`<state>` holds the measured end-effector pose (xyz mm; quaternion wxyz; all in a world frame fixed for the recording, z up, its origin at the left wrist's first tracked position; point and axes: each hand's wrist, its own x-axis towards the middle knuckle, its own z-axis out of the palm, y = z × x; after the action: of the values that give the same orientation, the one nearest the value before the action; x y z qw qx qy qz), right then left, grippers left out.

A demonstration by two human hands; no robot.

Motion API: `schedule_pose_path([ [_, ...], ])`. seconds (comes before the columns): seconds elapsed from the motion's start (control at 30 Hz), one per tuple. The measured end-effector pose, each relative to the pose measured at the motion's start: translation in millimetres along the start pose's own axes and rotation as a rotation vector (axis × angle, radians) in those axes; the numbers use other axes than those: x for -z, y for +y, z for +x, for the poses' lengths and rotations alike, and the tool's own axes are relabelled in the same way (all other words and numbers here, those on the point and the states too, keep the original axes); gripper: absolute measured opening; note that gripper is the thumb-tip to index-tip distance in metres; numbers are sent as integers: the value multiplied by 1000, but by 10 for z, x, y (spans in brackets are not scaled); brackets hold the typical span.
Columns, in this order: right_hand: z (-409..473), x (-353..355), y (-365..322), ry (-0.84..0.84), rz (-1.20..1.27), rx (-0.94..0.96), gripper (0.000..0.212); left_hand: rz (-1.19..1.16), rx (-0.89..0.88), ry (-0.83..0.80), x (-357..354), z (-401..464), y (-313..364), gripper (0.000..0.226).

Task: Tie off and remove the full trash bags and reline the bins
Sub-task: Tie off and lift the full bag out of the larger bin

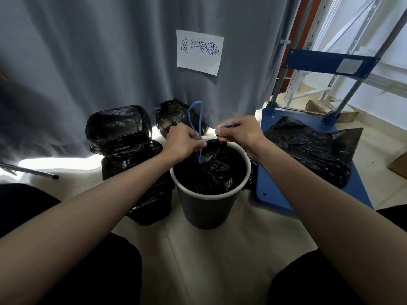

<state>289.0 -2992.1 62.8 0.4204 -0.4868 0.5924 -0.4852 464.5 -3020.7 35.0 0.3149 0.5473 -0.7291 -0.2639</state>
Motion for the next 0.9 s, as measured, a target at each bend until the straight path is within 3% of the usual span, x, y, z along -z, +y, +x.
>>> schedule_pose_path([
  [0.2,83,-41,86,62,-7,7,15,-35,0,11,88,42,104,11],
  [0.37,139,-119,128,20,106,-38,14,-99,29,-33,245,109,148,5],
  [0.67,188,-338,212,-14,77,-147,36,-131,22,-106,345,164,344,7],
  [0.8,236,-381,258,-69,-39,-100,16,-129,-4,-105,324,198,444,10],
  [0.9,240,-363,259,-144,-123,-49,14,-112,-4,-83,312,238,464,13],
])
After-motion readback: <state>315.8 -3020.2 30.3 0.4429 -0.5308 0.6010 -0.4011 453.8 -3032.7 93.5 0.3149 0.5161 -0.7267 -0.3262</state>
